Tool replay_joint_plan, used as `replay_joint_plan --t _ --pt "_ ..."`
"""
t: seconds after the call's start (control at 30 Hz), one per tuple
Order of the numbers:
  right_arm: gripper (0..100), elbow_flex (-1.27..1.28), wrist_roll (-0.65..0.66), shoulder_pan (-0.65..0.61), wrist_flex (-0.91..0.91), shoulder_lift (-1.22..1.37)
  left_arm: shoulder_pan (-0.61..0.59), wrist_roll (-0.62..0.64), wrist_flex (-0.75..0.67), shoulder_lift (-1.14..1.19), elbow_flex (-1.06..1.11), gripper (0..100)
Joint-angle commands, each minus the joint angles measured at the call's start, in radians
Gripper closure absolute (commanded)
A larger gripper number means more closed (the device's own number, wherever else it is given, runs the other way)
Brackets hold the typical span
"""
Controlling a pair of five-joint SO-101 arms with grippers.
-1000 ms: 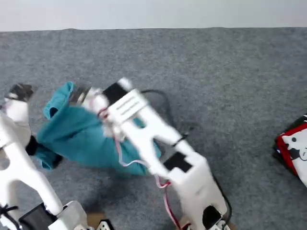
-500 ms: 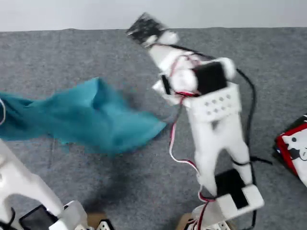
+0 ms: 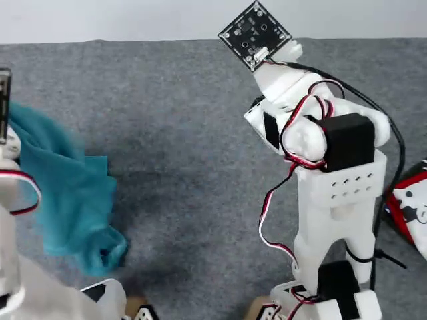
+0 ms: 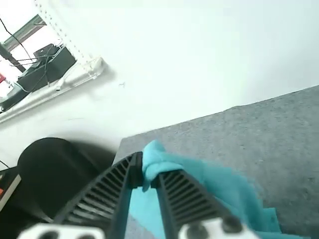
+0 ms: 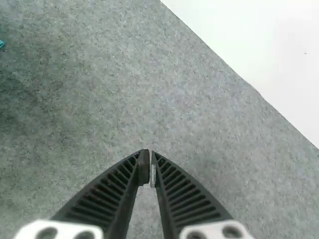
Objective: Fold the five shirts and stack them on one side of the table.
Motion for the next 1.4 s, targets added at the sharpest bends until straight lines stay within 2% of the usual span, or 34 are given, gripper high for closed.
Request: replay_joint_plan --t 0.0,0.17,0.27,0.4,0.7,0.8,0.97,1.1,1.27,1.37 --pt "98.8 -0.066 0.005 0.015 0.041 -0.041 -0.031 0.008 0.018 -0.04 0.081 100" --pt "98.8 0.002 0.002 0.015 0.041 -0.044 -0.034 0.012 0.012 -0.041 0.194 100" --pt "98.8 0.081 0.0 0.01 0.039 -0.076 0.011 0.066 -0.035 -0.04 0.268 100" --pt "98.8 0.221 -0.002 0.007 0.038 -0.133 0.02 0.066 -0.12 0.009 0.407 100" --pt "98.8 0.5 -0.003 -0.027 0.033 -0.243 -0.173 0.057 -0.146 0.348 0.463 100" --pt "98.6 0.554 -0.015 -0.097 0.005 -0.229 -0.207 0.002 -0.14 0.485 0.464 100" --pt "97.7 0.605 -0.126 -0.26 -0.137 -0.145 -0.222 -0.038 -0.144 0.698 0.467 100" --pt "87.9 0.6 -0.144 -0.375 -0.206 0.002 -0.222 -0.064 -0.152 0.835 0.463 100" --pt "83.5 0.6 -0.152 -0.484 -0.338 0.153 -0.253 -0.063 -0.215 0.93 0.461 100" --pt "83.4 0.6 -0.233 -0.541 -0.463 0.209 -0.29 -0.063 -0.25 0.945 0.461 100"
